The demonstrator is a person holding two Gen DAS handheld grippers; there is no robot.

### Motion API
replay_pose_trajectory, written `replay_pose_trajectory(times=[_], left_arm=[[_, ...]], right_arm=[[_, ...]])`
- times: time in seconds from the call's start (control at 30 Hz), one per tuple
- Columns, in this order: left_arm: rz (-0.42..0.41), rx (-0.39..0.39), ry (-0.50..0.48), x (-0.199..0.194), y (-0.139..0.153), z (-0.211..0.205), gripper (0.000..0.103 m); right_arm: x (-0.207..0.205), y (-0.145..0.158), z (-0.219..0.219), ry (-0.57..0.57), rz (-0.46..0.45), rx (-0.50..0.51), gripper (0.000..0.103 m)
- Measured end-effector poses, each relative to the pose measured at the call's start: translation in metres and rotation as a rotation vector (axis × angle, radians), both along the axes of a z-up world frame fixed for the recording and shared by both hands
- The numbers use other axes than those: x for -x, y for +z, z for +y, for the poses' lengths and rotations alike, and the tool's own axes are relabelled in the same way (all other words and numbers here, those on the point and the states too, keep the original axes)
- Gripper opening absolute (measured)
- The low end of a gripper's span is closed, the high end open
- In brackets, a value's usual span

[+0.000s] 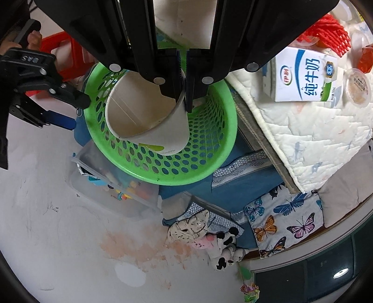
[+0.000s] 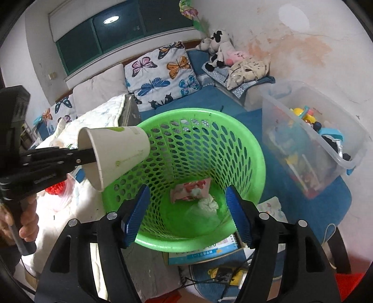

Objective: Collect trash
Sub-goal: 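Drop the paper cup and plastic box into the green basket with both grippers, then grasp the red mesh fruit net with the left gripper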

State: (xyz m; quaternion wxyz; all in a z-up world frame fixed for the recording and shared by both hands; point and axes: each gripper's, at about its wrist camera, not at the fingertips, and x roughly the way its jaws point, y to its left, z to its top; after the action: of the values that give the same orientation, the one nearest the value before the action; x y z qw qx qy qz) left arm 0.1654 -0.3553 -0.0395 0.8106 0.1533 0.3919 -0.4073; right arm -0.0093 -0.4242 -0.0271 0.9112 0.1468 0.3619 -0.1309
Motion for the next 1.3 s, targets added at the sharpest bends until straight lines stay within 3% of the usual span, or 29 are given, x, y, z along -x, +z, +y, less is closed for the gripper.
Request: replay_pose_trajectory(times=[0.13,0.2,0.27,0.33,0.6,0.67,0.93,1.1,1.3], left_arm=[[0.016,-0.014,0.001,0.000,-0.005,-0.006,0.005],[0.019,-0.018,-0.001,0.002,-0.008,-0.006,0.013],[0.012,-0.022,0.006,0.004,-0.008,-0.004,0.037],[-0.018,-0.015,0.015,0.009,-0.005,0.001,0.050],[-0.056,0.007,0.080,0.011,0.010,0.041,0.060],[-0.067,0.002,0.117,0.009,0.012,0.055,0.064],[-0.089,0.000,0.329,-0.005,0.015,0.132,0.064],[-0.034,0.025,0.475,-0.022,0.011,0.177,0.064],[0.059,0.044,0.532,-0.039,-0.006,0.198,0.064]], right_arm=[[0.005,0.002,0.001,-0.003,-0.004,-0.002,0.069],[0.005,0.002,0.002,-0.002,-0.007,-0.004,0.069],[0.007,0.002,0.004,-0.002,-0.010,-0.008,0.069],[0.007,0.002,0.006,0.003,-0.012,-0.015,0.069],[0.003,0.008,0.024,0.036,-0.022,-0.012,0.072],[0.001,0.010,0.031,0.048,-0.027,-0.011,0.073],[-0.015,0.015,0.061,0.123,-0.034,-0.006,0.075],[-0.022,0.015,0.079,0.155,-0.034,-0.004,0.077],[-0.032,0.015,0.098,0.199,-0.025,-0.006,0.077]])
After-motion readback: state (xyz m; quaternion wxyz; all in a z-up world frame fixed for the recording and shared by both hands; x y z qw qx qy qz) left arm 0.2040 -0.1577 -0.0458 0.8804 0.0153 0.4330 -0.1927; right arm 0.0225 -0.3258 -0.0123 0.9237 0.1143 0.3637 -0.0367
